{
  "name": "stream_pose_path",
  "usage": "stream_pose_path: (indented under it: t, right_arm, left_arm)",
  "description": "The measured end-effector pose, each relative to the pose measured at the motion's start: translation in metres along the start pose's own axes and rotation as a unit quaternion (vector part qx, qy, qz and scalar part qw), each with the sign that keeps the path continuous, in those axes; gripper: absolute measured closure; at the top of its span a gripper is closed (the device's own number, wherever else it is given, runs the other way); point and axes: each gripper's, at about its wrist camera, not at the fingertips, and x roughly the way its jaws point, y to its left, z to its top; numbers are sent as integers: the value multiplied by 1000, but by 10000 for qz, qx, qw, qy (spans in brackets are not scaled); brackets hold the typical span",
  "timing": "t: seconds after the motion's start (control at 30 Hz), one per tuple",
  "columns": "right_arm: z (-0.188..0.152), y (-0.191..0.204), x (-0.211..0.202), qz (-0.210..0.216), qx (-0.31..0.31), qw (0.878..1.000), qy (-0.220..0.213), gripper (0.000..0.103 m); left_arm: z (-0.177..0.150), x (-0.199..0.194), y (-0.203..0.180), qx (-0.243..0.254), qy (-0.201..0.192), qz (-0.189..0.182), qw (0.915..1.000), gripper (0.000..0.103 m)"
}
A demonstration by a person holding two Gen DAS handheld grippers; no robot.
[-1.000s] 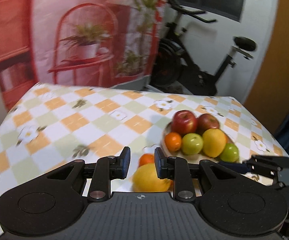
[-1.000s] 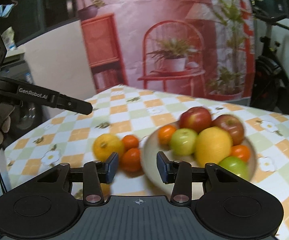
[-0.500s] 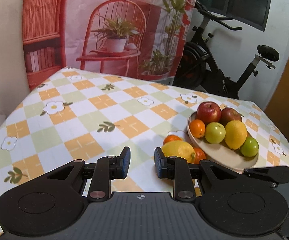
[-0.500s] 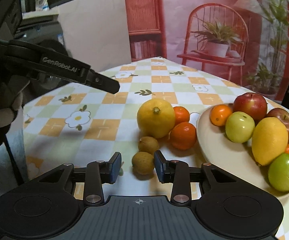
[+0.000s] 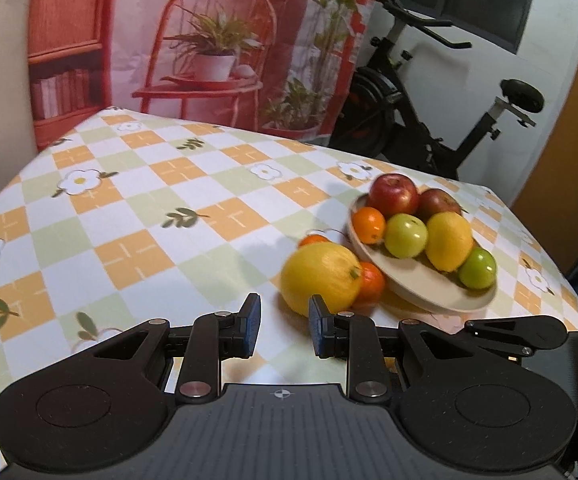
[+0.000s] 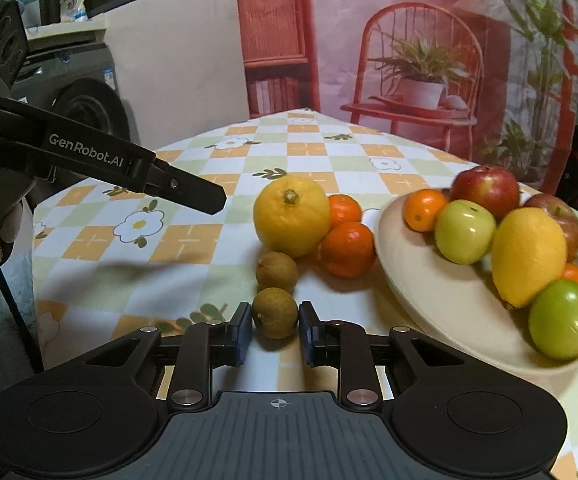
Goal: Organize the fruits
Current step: 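Close the right gripper on a small brown fruit while the left gripper grasps another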
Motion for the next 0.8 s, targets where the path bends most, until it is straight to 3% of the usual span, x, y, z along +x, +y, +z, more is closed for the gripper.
stream_pose_path:
  t: [0.27,0.37,0.57,0.8]
  right_arm:
    - [-17,-22,-33,-156,342,9986,-368,80]
    - [-22,-30,-41,-159,490,9976,-462,80]
    - [-26,-43,-43,-66,798,9956,-486,80]
    - [-29,-55,-46,-38,1246,9903,-617,80]
  left_arm:
    - [-7,8,-22,239,223,-274,9991,73]
    - [-7,13,-28,333,298,-365,9983,61]
    - [-4,24,-37,566,359,-322,9972,60]
    - [-5,38,-33,431,554,-266,9972,60]
